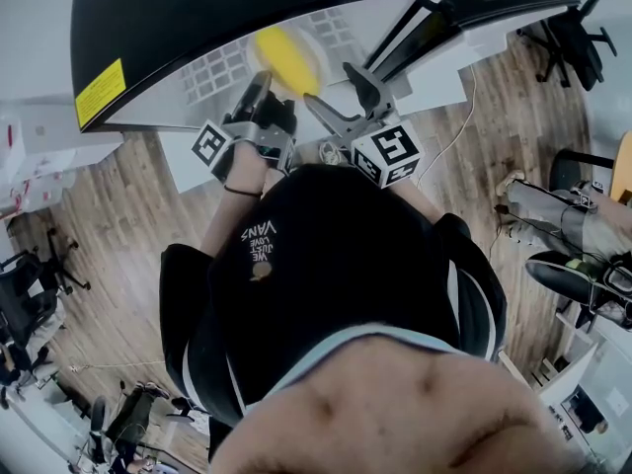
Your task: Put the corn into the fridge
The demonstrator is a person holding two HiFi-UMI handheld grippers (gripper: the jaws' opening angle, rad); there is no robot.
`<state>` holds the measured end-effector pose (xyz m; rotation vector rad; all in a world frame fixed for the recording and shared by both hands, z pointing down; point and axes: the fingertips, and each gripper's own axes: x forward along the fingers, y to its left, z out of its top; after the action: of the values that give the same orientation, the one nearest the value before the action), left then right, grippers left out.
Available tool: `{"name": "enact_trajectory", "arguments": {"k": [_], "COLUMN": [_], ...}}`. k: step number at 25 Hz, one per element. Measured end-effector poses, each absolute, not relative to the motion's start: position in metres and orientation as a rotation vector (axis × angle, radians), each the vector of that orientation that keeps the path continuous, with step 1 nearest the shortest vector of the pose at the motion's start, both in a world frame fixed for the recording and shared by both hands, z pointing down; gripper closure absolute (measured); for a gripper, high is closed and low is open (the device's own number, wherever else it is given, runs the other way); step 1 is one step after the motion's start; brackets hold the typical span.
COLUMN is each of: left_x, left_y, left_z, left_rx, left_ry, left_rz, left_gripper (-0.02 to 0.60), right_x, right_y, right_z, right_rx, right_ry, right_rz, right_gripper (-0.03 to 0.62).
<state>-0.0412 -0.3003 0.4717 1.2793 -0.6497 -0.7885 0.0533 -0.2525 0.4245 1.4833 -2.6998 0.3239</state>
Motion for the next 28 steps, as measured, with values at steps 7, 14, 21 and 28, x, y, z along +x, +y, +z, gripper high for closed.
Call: {"name": "enact_trajectory", "arguments": {"k": [7,14,21,28], "left_x": [-0.041,-0.041,-0.041,-0.042], "left_y": [-0.3,-0.3,-0.301,-0.303], "left_z": [0.472,0.472,0.472,0.472], "left_rx": [1.283,1.285,1.283,1.287], "left_ry": [-0.645,-0.645,-0.639,-0.632], "left_rz": [-0.788,-0.788,-0.793,-0.799], "left_gripper": [0.525,0.525,0.525,0.522], "right_x": [0.046,0.04,0.038,0.035], "right_y": [-0.247,-0.247,-0.25,-0.251], "right_z": [0.442,0.449,0.453,0.452], "right_rx": [1.445,1.414,1.413,1.403], "right_ry": [-2.621,-2.575,-2.549,-2.557], "right_rz": [0.26,0.226,0.212,0.213], "right_gripper": [0.246,0.246,0.247,0.264]}}
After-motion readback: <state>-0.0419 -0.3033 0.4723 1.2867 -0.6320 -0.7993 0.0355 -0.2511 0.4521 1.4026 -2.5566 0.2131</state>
